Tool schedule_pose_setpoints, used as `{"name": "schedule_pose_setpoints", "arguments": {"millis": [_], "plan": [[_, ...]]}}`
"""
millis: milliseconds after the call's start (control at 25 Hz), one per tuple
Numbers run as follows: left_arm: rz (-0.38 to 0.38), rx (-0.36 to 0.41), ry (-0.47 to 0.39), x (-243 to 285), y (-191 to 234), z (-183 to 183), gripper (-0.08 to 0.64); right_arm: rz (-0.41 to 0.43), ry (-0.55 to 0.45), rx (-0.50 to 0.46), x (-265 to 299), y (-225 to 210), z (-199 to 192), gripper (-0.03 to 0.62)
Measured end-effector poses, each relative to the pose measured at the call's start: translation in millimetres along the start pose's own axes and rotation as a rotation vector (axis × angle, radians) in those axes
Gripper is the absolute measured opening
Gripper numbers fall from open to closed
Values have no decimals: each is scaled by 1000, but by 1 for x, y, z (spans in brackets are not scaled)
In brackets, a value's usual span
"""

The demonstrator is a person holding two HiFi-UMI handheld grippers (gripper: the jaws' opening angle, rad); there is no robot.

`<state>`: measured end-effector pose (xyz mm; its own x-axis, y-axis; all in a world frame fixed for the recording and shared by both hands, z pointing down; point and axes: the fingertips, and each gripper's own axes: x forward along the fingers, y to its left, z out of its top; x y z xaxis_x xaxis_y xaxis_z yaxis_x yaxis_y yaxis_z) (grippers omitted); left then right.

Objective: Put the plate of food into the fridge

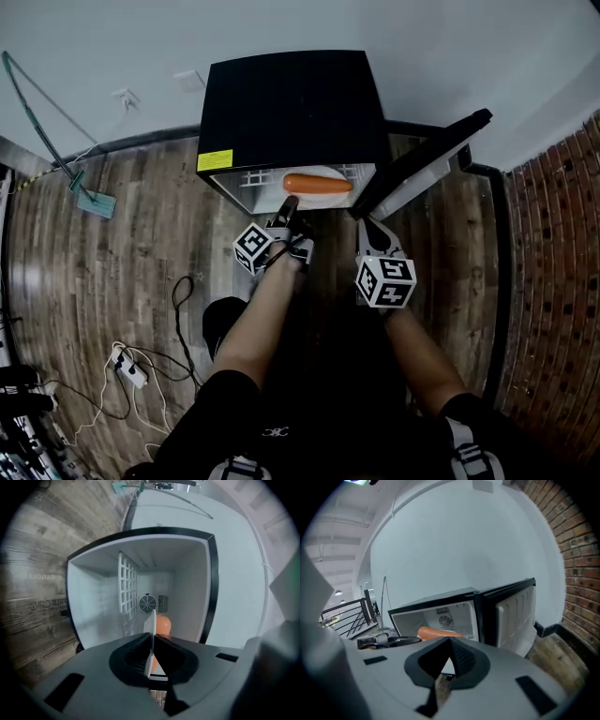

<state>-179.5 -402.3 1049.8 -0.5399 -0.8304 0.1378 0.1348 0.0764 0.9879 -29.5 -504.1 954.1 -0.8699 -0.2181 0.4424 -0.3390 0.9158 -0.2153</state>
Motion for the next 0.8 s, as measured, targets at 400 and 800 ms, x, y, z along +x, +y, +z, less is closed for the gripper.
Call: {"name": "schedule_pose_setpoints", "arguments": {"millis": [400, 800], "plan": [[-20, 21, -35, 94, 24, 11, 23, -15, -3, 23, 5, -31, -21, 14], [89, 136, -57, 138, 33, 30, 20, -56, 22, 34, 3, -53, -45, 14]]}}
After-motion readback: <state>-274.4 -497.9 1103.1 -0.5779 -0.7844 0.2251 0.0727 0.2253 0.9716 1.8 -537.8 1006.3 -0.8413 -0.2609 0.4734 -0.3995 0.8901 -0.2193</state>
